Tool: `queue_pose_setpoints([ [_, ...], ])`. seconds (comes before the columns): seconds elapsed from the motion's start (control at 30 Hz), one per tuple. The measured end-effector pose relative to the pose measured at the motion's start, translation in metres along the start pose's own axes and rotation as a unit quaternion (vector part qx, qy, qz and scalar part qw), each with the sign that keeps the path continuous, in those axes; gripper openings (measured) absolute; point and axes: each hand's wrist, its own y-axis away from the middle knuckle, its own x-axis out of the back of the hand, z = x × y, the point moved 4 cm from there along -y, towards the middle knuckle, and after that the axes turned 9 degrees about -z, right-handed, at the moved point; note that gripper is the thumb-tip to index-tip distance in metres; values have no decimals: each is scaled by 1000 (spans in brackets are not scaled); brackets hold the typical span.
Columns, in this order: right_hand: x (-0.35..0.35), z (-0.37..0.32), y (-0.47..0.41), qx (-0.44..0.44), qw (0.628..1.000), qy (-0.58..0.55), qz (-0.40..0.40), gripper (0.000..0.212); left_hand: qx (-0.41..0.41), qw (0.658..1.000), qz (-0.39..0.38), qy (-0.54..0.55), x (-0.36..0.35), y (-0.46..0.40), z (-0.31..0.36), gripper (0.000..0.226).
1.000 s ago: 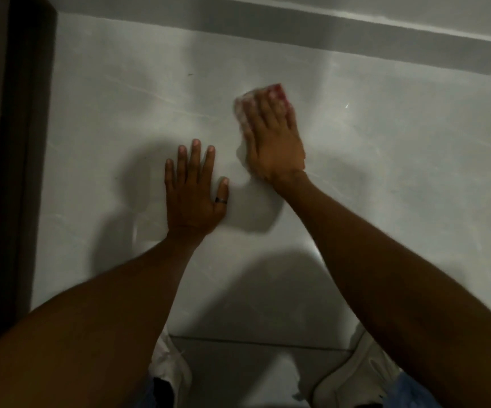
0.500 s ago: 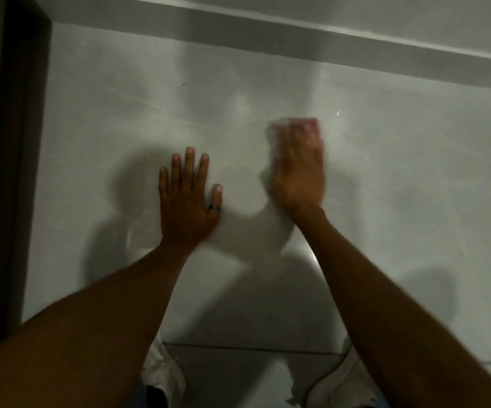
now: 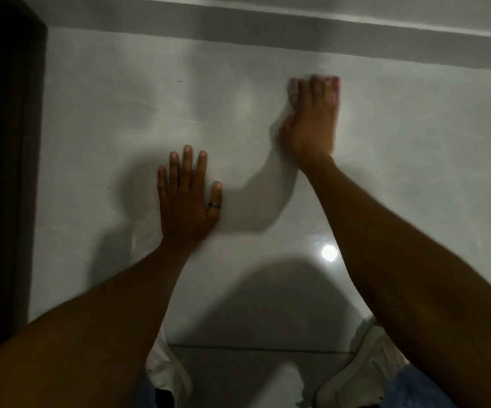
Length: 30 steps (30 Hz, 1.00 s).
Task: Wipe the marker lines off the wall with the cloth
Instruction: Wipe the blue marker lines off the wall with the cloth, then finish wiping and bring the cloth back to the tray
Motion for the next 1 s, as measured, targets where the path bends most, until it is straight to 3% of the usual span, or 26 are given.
queue_pose_setpoints([
  [0.1,-12,-59,-11,182,974,86,-107,73,2,1000,-9,-15,1,2,0,69],
  [0.17,-27,-82,21,248,943,131,-179,75,-1,998,-66,-1,6,4,-7,69],
  [0.23,-31,-84,71,207,942,64,-258,74,-9,980,-194,43,20,5,-14,70],
  [0.3,-15,-83,129,42,926,-186,-326,60,32,933,-337,120,49,9,-16,65],
  [0.33,-1,-85,157,-72,880,-337,-326,52,95,889,-404,195,72,15,-14,60],
  [0.37,17,-91,182,-172,808,-475,-303,48,184,826,-453,282,100,24,-9,58],
  [0.43,60,-113,220,-287,641,-657,-274,48,326,667,-493,454,168,53,10,65],
  [0.47,83,-127,235,-312,572,-709,-271,49,354,604,-492,517,205,66,21,67],
  [0.53,137,-168,258,-315,468,-774,-286,53,360,547,-454,605,283,86,38,59],
  [0.57,163,-190,264,-305,448,-788,-293,51,364,536,-427,631,321,92,41,50],
  [0.63,209,-231,265,-287,470,-788,-277,42,369,533,-368,667,384,103,36,42],
  [0.7,252,-282,254,-250,514,-769,-285,52,370,559,-290,683,447,108,8,46],
  [0.77,290,-338,229,-185,604,-721,-286,48,353,596,-194,694,506,106,-35,47],
  [0.87,329,-423,178,-38,783,-569,-248,36,318,671,-78,665,569,92,-106,50],
  [0.93,341,-486,145,72,857,-460,-223,36,319,718,-28,619,584,80,-153,51],
  [1.0,332,-543,117,152,910,-319,-216,39,336,740,15,583,577,63,-196,53],
])
